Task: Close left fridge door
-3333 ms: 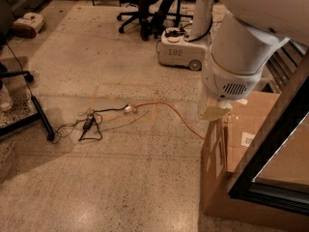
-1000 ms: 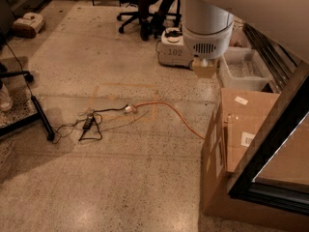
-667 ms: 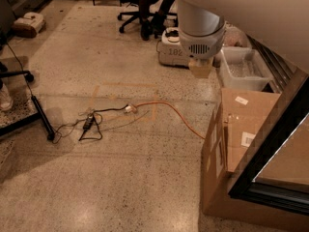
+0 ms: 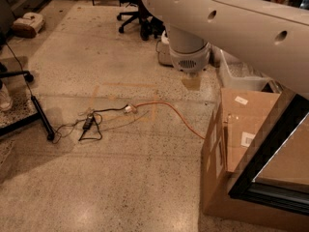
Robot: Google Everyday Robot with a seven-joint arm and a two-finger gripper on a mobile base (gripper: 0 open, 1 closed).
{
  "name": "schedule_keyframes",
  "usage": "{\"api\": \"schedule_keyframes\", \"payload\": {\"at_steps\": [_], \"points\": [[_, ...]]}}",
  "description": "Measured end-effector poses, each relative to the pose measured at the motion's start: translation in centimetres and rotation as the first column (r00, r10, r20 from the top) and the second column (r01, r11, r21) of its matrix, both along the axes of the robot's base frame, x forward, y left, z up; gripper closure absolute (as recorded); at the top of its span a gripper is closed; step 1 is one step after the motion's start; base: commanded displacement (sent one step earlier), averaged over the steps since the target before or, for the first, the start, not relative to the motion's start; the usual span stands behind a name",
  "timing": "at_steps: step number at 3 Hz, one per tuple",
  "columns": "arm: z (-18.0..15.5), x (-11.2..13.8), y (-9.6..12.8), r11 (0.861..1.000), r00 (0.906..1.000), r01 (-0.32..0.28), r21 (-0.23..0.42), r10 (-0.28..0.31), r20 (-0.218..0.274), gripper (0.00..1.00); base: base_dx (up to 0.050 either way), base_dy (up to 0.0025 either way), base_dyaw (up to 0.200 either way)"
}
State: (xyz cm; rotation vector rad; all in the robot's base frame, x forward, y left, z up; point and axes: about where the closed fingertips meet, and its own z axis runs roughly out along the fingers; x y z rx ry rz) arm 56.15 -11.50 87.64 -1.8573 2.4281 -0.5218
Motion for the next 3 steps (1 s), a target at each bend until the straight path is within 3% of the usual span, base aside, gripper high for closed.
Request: {"api": "schedule_keyframes", "payload": {"at_steps": [1, 3], "points": [[1.99, 3.7, -0.7, 1.0, 0.9988, 0.029, -0.001, -0.029, 0.039, 1.0, 0.0, 0.0, 0.0], [1.99, 3.7, -0.7, 1.0, 0.9988, 0.029, -0.001, -0.029, 0.039, 1.0, 0.0, -0.00002, -0.198]]}}
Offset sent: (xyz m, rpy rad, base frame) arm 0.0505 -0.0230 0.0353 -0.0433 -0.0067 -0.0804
